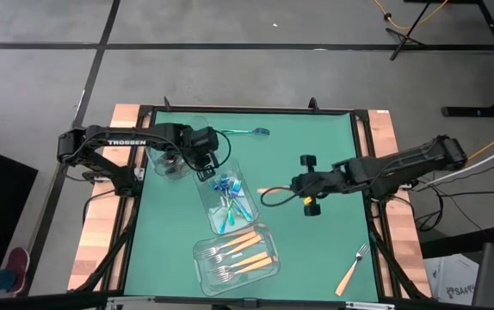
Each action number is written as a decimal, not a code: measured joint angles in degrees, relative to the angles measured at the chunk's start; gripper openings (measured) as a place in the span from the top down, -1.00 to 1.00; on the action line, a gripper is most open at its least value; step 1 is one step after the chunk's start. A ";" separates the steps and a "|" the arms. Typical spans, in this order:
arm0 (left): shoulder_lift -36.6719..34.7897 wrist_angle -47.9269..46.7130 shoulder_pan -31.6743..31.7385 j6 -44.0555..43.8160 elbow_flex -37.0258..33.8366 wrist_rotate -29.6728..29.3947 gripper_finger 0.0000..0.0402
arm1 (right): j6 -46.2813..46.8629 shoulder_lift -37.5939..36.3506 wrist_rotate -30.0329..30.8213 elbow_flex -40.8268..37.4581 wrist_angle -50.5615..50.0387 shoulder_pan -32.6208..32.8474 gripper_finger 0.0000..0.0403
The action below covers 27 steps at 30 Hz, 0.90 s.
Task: Sort silverware by color (type)
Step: Put the yellow fork into the bottom transparent bin
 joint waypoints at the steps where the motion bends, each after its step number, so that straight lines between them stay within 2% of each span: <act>1: 0.00 0.39 0.00 0.00 0.00 0.00 0.71 | -0.03 -0.83 1.30 0.01 1.05 0.00 1.00; 8: 0.00 3.94 0.00 0.02 0.00 0.01 0.71 | -2.80 -4.16 6.70 0.02 8.53 -0.13 1.00; 15: 0.00 8.56 -0.23 0.48 0.00 0.38 0.71 | -5.68 -4.50 6.80 0.02 14.40 -5.44 1.00; 19: 0.00 12.64 -0.97 2.12 0.00 0.41 0.71 | -6.05 -4.50 3.62 0.02 19.27 -10.36 1.00; 27: 0.00 26.99 -3.25 6.24 0.00 0.44 0.71 | -7.12 -4.50 -9.72 0.02 30.66 -18.22 1.00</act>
